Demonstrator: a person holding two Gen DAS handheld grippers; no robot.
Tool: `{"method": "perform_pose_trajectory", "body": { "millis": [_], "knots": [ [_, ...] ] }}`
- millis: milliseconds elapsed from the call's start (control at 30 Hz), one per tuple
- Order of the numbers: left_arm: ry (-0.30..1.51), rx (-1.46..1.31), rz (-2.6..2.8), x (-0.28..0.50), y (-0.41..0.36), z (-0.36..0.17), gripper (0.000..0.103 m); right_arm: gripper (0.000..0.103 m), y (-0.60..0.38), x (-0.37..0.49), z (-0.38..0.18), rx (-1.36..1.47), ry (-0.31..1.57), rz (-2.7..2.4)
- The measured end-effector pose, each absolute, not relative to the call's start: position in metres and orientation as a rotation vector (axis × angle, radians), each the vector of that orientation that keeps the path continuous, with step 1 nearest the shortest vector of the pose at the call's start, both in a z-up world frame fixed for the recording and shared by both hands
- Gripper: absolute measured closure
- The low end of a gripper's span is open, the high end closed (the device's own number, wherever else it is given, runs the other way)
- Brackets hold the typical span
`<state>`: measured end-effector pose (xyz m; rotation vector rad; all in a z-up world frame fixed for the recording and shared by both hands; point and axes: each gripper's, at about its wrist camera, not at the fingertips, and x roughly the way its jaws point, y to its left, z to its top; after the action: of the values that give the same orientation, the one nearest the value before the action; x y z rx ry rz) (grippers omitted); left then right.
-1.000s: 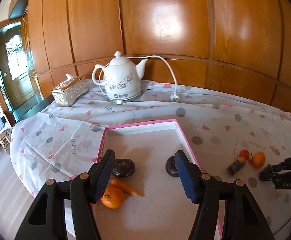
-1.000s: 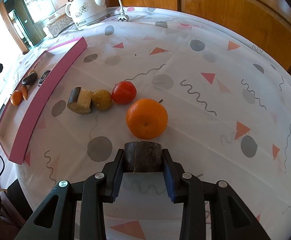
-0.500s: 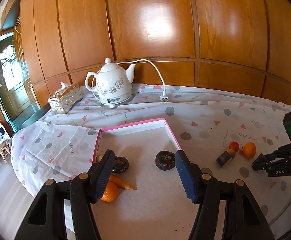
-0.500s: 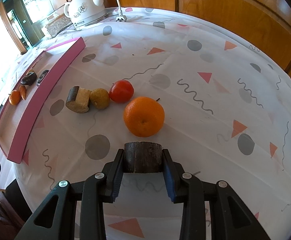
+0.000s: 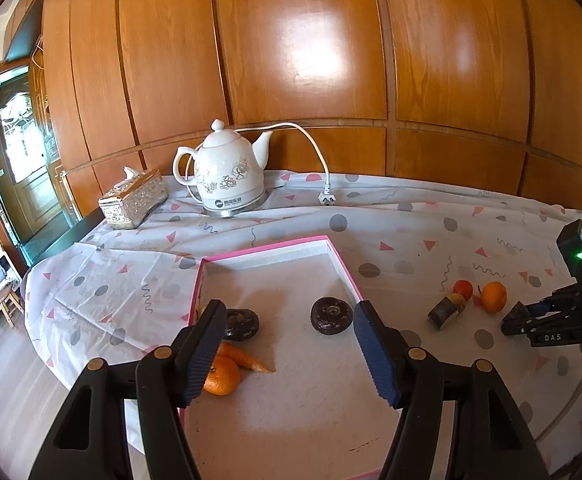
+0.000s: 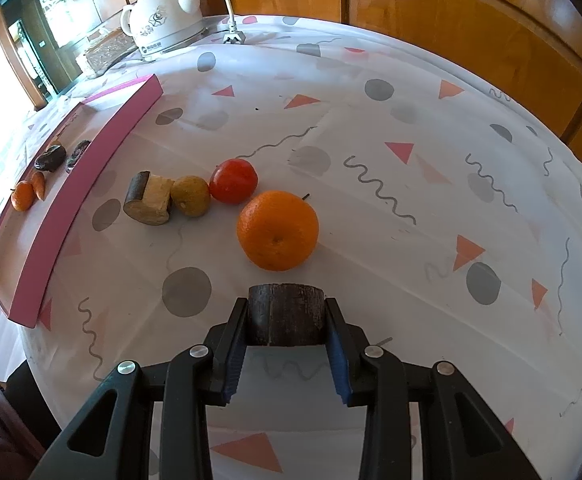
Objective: Organize fruits
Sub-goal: 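Lift the dark cylindrical piece in the right gripper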
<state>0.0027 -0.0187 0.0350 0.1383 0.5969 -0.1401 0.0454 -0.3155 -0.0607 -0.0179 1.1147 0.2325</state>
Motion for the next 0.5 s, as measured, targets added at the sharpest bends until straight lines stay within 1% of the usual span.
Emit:
{"method": "perform_pose_trajectory", "body": {
  "millis": [500],
  "knots": [
    [0.590,0.120,-0.129,-0.003,-0.002,0.035,0.034,0.067,-0.312,0.035,-0.059,-0.057,1.152,0.174]
  ]
}}
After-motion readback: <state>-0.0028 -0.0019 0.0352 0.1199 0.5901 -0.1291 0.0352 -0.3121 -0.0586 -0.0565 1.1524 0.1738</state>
